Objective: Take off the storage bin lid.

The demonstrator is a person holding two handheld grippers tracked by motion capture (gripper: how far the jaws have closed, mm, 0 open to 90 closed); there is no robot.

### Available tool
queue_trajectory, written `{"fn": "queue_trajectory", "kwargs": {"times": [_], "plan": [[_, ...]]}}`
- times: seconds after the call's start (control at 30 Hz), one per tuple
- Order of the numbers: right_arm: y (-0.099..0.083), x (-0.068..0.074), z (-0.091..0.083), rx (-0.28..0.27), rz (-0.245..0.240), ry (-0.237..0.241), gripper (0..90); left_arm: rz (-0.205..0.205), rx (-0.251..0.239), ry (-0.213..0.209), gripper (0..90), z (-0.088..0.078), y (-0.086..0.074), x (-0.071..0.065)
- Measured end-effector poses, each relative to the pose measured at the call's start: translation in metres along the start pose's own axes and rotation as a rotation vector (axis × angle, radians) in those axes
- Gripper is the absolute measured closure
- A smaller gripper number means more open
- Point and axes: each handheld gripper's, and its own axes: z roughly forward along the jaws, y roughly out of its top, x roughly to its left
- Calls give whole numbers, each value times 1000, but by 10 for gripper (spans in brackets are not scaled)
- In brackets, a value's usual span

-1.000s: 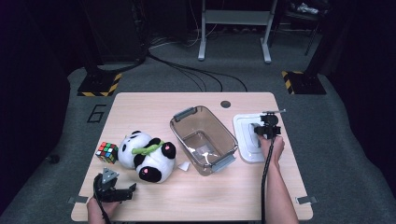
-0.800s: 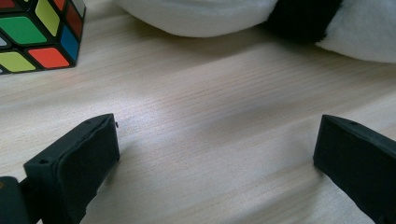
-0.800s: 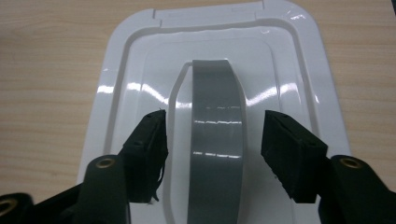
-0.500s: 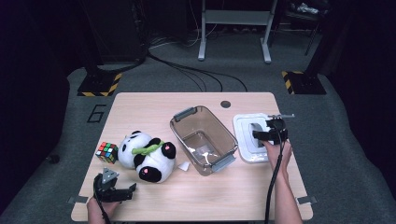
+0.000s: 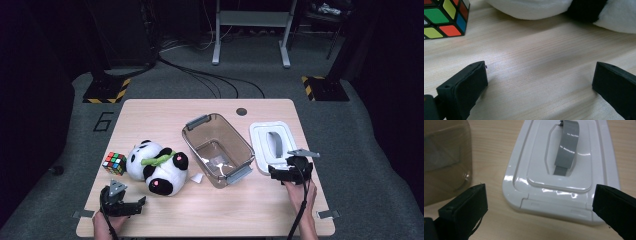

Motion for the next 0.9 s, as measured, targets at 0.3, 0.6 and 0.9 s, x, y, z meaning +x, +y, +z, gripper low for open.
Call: {"fn": "queue_trajectory", "kwargs": {"times": [0.3, 0.6, 0.9], "plan": [[-42, 2, 5, 11, -36, -31, 0, -12, -16, -39, 1, -22, 7, 7], [-56, -2, 9, 23, -54, -60, 0, 16, -78, -89, 1, -55, 42, 5], [-60, -4, 12, 37, -53, -55, 0, 120, -134, -149, 1, -68, 99, -7]]}}
